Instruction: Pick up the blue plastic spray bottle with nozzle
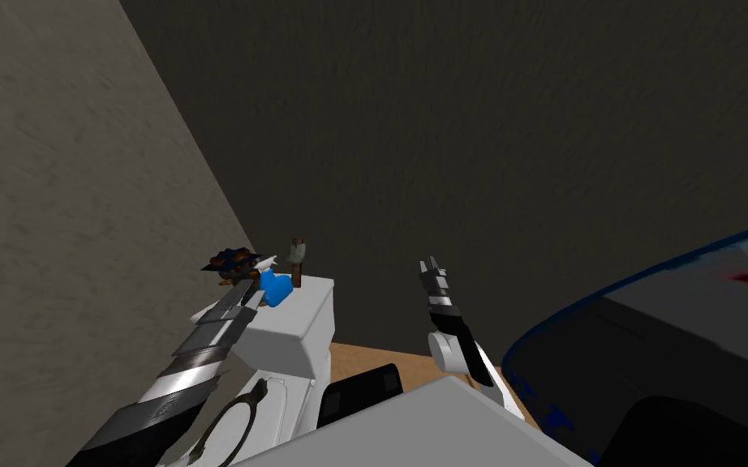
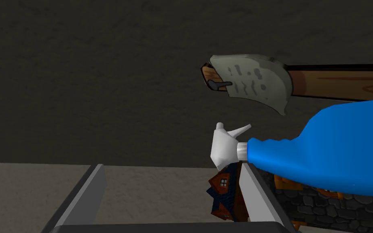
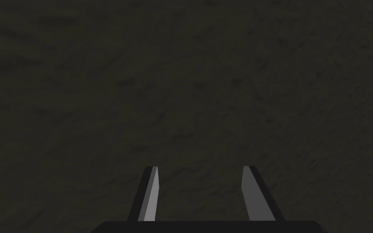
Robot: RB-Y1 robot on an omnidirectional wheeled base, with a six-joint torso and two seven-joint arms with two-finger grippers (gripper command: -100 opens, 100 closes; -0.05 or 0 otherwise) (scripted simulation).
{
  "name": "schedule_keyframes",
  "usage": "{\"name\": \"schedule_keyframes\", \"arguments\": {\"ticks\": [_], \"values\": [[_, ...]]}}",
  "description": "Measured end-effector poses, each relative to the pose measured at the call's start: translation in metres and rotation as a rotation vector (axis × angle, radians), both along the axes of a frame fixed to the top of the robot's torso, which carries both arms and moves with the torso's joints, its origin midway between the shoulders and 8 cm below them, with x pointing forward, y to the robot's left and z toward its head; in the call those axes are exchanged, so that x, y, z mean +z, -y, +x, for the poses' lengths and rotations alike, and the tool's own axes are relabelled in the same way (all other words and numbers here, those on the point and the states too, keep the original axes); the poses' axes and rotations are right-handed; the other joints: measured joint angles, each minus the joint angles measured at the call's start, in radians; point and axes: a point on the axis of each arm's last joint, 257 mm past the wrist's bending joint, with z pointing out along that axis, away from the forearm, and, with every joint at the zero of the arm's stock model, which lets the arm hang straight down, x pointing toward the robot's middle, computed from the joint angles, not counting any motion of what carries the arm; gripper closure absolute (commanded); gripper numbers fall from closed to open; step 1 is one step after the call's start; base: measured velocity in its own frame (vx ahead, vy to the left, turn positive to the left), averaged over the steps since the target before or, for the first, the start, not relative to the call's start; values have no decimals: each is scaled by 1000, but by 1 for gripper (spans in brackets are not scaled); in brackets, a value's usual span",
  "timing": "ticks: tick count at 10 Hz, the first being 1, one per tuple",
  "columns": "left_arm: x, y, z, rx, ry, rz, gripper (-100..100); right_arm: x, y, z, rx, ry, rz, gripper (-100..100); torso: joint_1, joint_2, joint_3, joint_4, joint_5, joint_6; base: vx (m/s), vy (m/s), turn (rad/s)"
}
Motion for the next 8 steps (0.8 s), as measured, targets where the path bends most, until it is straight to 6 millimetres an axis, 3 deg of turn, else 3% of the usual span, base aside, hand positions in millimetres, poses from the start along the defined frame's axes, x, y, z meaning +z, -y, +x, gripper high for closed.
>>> {"name": "schedule_keyframes", "arguments": {"ticks": [8], "values": [[-35, -44, -24, 57, -230, 338, -100, 0, 0, 0, 0, 0, 0, 0, 0, -1, 0, 0, 0, 0, 16, 15, -75]]}}
